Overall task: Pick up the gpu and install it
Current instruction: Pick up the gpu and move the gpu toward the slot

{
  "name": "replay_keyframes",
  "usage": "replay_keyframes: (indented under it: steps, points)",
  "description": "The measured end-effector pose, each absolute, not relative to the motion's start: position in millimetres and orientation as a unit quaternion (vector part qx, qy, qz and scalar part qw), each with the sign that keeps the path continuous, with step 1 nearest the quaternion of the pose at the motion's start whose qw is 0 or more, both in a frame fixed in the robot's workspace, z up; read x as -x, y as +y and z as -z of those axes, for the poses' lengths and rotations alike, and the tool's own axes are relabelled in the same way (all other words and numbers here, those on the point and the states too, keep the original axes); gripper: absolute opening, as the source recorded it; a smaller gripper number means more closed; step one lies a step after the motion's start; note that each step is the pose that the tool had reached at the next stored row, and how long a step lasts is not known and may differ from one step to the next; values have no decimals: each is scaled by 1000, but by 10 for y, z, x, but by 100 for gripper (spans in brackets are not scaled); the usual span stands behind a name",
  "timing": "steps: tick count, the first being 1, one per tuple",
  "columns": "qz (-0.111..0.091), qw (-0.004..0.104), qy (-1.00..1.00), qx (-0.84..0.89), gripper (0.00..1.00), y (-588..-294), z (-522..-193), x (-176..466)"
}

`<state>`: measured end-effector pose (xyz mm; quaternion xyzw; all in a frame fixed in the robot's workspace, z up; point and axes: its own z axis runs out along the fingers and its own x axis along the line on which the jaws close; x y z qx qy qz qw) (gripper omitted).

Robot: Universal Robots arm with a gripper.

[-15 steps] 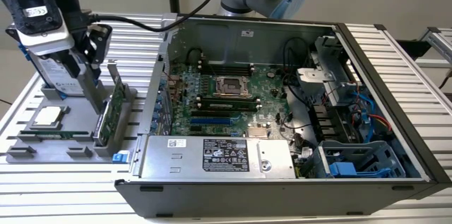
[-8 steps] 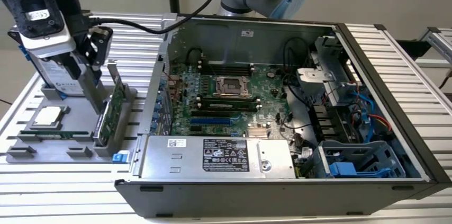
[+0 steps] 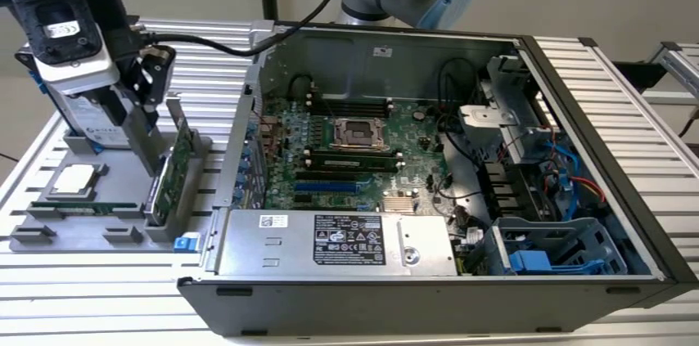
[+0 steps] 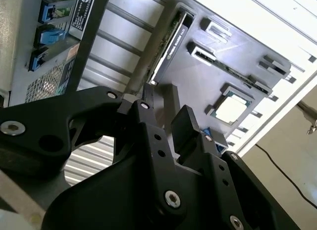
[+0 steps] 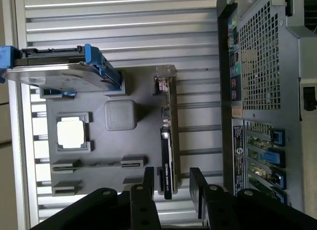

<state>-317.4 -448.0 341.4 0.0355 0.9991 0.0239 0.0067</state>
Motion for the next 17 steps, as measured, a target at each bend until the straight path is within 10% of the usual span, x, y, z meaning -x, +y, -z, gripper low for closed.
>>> replay_keyframes:
  steps: [17]
  points:
    - [-24, 7, 999, -35, 100, -4481, -3314, 3173]
